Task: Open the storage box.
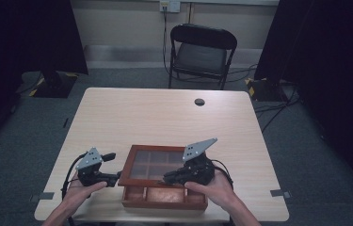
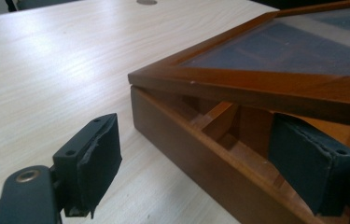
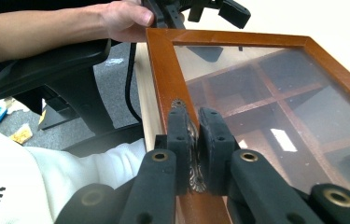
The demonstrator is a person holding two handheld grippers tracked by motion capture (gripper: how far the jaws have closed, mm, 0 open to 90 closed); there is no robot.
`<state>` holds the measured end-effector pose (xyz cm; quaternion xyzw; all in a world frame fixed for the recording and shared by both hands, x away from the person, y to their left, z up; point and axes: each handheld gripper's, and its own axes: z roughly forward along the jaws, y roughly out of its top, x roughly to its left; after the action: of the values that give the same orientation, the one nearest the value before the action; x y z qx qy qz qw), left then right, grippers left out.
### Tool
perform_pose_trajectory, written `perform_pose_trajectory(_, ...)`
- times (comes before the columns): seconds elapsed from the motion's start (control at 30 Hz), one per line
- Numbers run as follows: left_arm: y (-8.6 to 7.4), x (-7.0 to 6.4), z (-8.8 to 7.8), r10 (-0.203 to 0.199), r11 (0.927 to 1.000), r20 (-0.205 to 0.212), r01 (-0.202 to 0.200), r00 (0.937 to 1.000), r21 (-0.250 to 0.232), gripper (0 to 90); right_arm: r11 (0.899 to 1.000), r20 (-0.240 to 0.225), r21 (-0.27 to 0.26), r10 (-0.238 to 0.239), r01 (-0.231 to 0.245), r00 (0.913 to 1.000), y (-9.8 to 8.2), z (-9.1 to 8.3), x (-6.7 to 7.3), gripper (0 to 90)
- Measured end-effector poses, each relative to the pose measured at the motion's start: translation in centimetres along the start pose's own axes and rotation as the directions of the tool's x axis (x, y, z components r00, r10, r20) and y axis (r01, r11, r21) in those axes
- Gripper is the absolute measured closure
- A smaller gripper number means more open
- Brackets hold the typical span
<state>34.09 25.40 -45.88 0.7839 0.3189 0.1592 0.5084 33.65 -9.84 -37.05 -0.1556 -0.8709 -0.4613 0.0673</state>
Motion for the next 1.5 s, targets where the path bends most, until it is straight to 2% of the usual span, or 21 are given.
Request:
perform_pose_trajectory(0.03,0.2,0.0,0.1,-0.027,0.9994,0.009,0.028,0.9996,-0.020,16.9,1.000,0.000,0.000,0.000,0.000,1.0000,0.1,-0.1,0.0,84.0)
perform_pose_trajectory(0.07,0.4,0.0,0.1,-0.027,0.9995,0.004,0.027,0.9996,-0.014,16.8,1.000,0.001,-0.011,-0.005,0.005,1.0000,0.1,-0.2,-0.1,84.0)
perform_pose_trajectory(0.13,0.6,-0.1,0.2,-0.002,0.9998,-0.003,0.002,1.0000,-0.022,16.8,1.000,0.004,-0.013,-0.006,0.006,1.0000,0.3,-0.4,-0.2,84.1)
perform_pose_trajectory(0.2,0.6,0.0,0.2,0.001,0.9997,-0.002,-0.001,1.0000,-0.023,16.6,1.000,0.008,-0.007,-0.011,0.011,0.9999,0.5,-0.4,-0.2,84.1)
perform_pose_trajectory(0.23,0.5,0.0,0.2,-0.010,0.9997,0.000,0.010,1.0000,-0.024,16.6,1.000,0.009,-0.007,-0.013,0.013,0.9999,0.6,-0.4,-0.2,84.1)
perform_pose_trajectory(0.4,0.7,-0.2,0.3,0.030,0.9993,-0.008,-0.030,0.9995,-0.022,17.5,1.000,-0.011,-0.015,0.008,-0.008,0.9999,0.4,-0.4,-0.5,83.2)
perform_pose_trajectory(0.43,0.7,-0.2,0.2,0.045,0.9990,-0.011,-0.045,0.9989,-0.005,17.4,1.000,-0.011,-0.025,0.005,-0.005,0.9999,0.3,-0.3,-0.4,81.0)
perform_pose_trajectory(0.63,0.7,-0.3,0.3,0.040,0.9991,-0.006,-0.040,0.9992,-0.013,18.2,0.998,0.035,-0.056,0.032,-0.030,0.9989,-0.2,-0.7,-0.7,63.8)
perform_pose_trajectory(0.83,0.7,-0.3,0.2,0.042,0.9988,-0.005,-0.042,0.9991,-0.025,19.5,0.995,0.081,-0.092,0.047,-0.040,0.9956,-0.8,-2.1,-0.5,47.3)
perform_pose_trajectory(0.87,0.7,-0.3,0.2,0.036,0.9989,-0.003,-0.036,0.9994,-0.029,19.5,0.994,0.105,-0.102,0.057,-0.046,0.9929,-1.2,-2.4,-0.5,44.9)
perform_pose_trajectory(1.07,0.8,-0.3,0.1,0.036,0.9985,-0.004,-0.036,0.9994,-0.042,20.0,0.989,0.138,-0.124,0.093,-0.076,0.9861,-3.3,-3.4,-0.8,33.7)
perform_pose_trajectory(1.3,1.1,-0.3,0.0,0.028,0.9983,0.001,-0.028,0.9996,-0.052,21.1,0.987,0.170,-0.138,0.101,-0.078,0.9803,-5.2,-4.4,-0.7,27.4)
perform_pose_trajectory(1.43,1.2,-0.1,0.0,-0.006,0.9986,0.020,0.007,0.9998,-0.053,21.6,0.985,0.189,-0.153,0.104,-0.076,0.9765,-6.0,-4.8,-0.7,26.0)
perform_pose_trajectory(1.5,1.2,-0.2,0.0,-0.007,0.9985,0.023,0.008,0.9997,-0.053,21.6,0.983,0.195,-0.170,0.107,-0.073,0.9750,-6.2,-5.1,-0.7,25.0)
